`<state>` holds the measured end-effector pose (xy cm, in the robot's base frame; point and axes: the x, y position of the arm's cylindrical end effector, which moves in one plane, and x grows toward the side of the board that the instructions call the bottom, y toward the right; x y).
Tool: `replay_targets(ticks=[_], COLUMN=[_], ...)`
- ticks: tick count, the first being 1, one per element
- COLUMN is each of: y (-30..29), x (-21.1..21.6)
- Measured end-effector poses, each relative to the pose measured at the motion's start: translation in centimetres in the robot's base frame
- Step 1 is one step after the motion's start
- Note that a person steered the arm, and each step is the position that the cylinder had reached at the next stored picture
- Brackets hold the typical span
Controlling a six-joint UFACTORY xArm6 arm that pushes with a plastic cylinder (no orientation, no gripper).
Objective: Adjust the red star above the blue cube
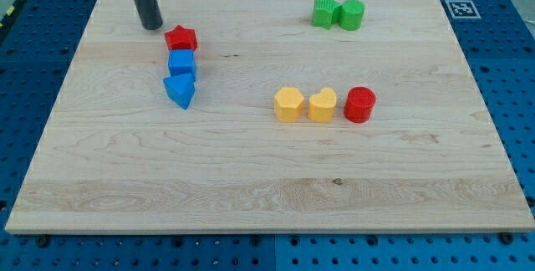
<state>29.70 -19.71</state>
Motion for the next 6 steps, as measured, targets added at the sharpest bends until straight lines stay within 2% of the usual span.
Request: replay_targets(ticks=[1, 3, 6], y=[-1.5, -0.9, 0.8], x=[1.6, 5.3, 4.7])
